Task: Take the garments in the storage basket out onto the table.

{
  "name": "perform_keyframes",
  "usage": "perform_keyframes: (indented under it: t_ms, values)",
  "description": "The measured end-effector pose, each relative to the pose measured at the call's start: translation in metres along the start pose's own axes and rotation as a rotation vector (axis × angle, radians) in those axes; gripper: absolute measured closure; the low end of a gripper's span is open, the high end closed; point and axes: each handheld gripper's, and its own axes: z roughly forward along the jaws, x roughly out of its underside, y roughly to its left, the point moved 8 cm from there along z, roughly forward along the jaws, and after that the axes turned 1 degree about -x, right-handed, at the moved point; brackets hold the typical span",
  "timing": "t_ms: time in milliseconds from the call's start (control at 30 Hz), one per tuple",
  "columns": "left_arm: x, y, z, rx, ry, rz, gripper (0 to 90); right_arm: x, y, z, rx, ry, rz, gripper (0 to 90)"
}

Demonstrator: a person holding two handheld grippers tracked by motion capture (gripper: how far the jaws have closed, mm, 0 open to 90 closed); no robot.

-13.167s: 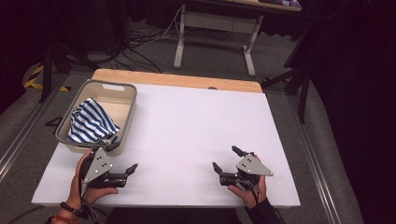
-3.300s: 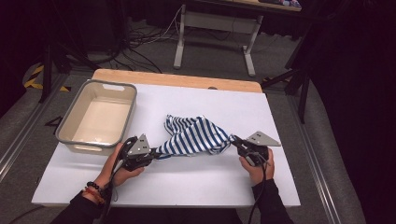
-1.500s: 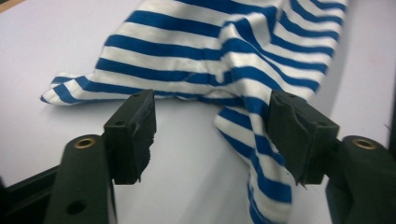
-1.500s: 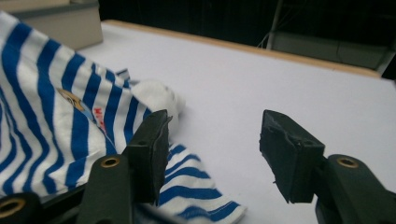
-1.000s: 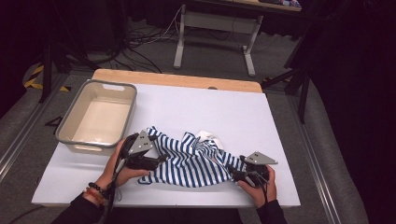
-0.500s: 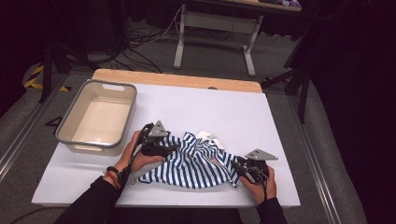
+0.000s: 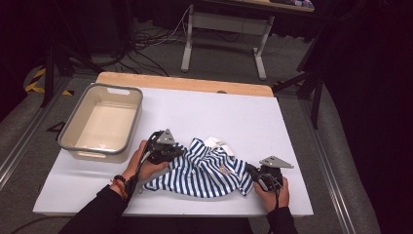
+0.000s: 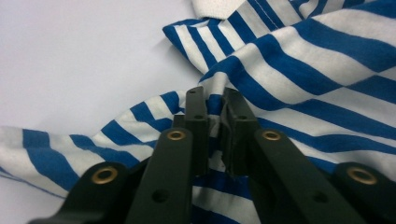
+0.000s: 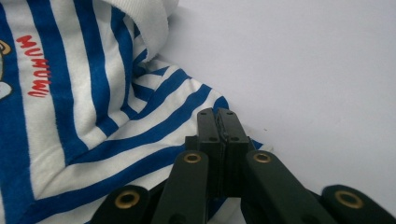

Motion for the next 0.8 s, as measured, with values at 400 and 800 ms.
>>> perform_keyframes:
  t_ms: [400, 800]
  values:
    - [0.005, -0.011, -0.035, -0.052, -0.007, 0.075, 88.0, -0.004, -0.022, -0.020, 0.058, -0.102, 0.024, 90.0]
    - [0.036, -0.037, -0.057, -0.016, 0.044, 0.115, 88.0, -0.002, -0.029, -0.022, 0.094, -0.112, 0.028, 90.0]
